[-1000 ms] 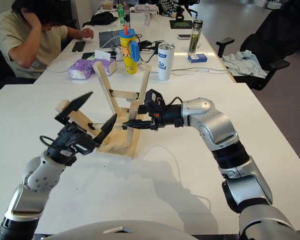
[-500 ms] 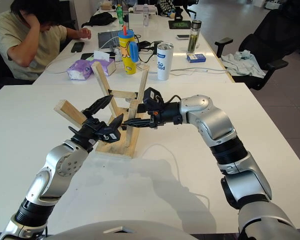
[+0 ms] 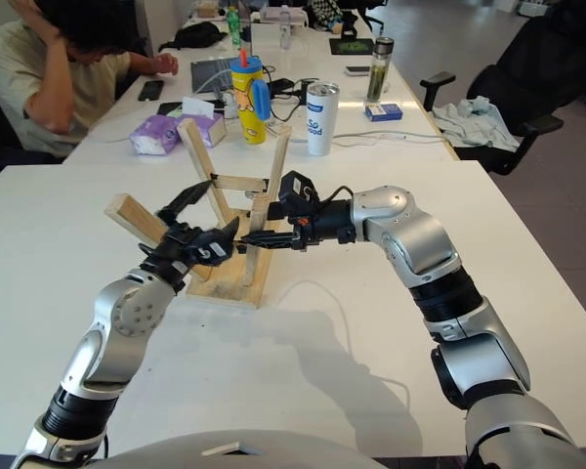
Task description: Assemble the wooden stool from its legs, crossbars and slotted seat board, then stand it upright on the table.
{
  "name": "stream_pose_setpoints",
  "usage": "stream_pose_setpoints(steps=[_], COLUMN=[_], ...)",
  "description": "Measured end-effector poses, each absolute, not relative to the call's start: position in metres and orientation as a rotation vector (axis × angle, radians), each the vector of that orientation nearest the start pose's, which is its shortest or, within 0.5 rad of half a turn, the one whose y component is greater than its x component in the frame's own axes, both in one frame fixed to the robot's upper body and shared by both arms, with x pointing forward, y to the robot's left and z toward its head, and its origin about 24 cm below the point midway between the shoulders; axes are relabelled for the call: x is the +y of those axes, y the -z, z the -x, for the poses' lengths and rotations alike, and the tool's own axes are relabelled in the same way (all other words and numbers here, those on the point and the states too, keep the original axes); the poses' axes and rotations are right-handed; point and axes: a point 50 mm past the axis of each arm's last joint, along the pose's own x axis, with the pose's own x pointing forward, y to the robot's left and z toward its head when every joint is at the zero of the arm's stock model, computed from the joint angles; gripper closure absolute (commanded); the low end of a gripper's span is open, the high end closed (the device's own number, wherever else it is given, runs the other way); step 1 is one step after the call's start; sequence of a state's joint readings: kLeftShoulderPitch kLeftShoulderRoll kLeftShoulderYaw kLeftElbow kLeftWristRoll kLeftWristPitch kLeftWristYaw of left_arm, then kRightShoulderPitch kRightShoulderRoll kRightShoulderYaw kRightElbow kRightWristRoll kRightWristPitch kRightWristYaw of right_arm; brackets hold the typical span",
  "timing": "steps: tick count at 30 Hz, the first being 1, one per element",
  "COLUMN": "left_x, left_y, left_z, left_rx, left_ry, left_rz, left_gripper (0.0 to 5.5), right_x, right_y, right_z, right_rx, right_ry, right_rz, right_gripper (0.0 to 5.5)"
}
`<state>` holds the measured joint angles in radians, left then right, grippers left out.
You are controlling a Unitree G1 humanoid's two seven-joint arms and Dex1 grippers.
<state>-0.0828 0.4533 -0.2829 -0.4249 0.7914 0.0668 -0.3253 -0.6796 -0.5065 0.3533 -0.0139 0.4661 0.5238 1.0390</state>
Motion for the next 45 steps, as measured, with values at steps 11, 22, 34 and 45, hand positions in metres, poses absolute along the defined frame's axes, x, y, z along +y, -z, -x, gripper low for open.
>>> stream_pose_setpoints(steps=[11,22,34,45], left_x=[0.142,0.186,0.156,0.129], left_y=[-0.15,-0.126,-0.069,-0.042], left_z=[-0.243,-0.183,-0.171,-0.199], left_rx=[-0.365,-0.299,-0.058,0.119], left_ry=[0.311,0.436,0.696,0.684], left_rz=[-0.676,-0.472,-0.336,-0.152], left_gripper=[1.33,1.33,1.33,1.33], right_x=[-0.082,-0.094,-0.12,-0.158], right_y=[-0.157,-0.151,-0.148,-0.169], right_z=[-0.294,-0.298,-0.319,-0.296], right_rx=[0.031,-0.067,-0.068,-0.067], right_ry=[-1.451,-1.302,-1.196,-1.067], right_rz=[0.206,0.267,0.394,-0.085], right_gripper=[2.91,1.05,1.05,1.25])
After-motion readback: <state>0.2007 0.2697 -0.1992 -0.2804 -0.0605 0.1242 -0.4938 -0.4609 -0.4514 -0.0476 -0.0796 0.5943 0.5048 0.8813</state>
